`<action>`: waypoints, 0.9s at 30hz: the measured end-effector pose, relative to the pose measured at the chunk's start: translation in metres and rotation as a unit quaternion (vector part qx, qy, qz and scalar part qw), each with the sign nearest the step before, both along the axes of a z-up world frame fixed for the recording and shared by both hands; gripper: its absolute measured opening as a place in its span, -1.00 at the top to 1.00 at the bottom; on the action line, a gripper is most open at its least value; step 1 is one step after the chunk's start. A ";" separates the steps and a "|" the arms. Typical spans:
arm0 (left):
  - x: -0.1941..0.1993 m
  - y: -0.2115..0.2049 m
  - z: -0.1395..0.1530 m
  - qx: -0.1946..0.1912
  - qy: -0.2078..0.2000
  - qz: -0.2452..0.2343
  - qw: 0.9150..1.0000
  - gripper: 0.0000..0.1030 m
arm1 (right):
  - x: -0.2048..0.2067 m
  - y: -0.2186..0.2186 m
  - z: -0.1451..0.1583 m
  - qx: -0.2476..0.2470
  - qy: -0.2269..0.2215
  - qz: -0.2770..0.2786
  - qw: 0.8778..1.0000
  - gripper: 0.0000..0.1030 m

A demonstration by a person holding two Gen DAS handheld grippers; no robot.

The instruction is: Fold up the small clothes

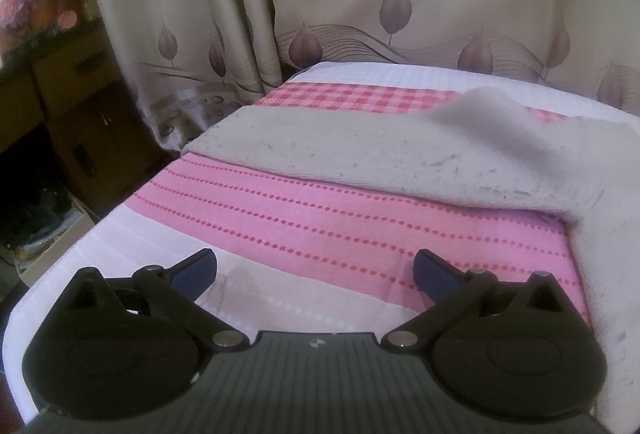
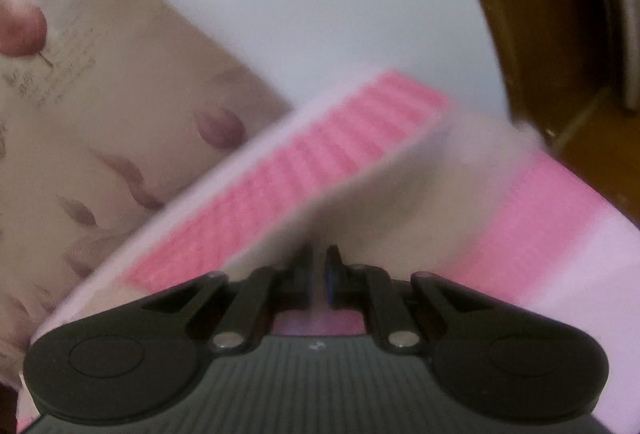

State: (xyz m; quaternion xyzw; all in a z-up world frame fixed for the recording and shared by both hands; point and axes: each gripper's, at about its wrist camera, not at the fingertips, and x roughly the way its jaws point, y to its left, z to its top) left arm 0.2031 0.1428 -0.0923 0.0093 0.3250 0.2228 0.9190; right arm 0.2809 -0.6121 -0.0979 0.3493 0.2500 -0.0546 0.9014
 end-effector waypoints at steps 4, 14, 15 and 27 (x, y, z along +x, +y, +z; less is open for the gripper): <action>0.000 -0.003 0.000 0.010 0.001 0.001 1.000 -1.00 | 0.001 -0.027 0.006 0.011 -0.047 -0.120 0.992 0.84; 0.000 -0.004 0.000 0.014 0.002 0.000 1.000 -1.00 | -0.026 -0.048 -0.034 0.029 0.033 -0.158 0.987 0.83; 0.000 -0.004 0.000 0.013 0.002 0.000 1.000 -1.00 | -0.022 -0.052 -0.040 0.039 0.028 -0.156 0.987 0.83; 0.001 -0.002 0.000 0.003 0.001 0.000 1.000 -1.00 | -0.032 -0.061 -0.046 0.086 -0.025 -0.186 0.979 -0.15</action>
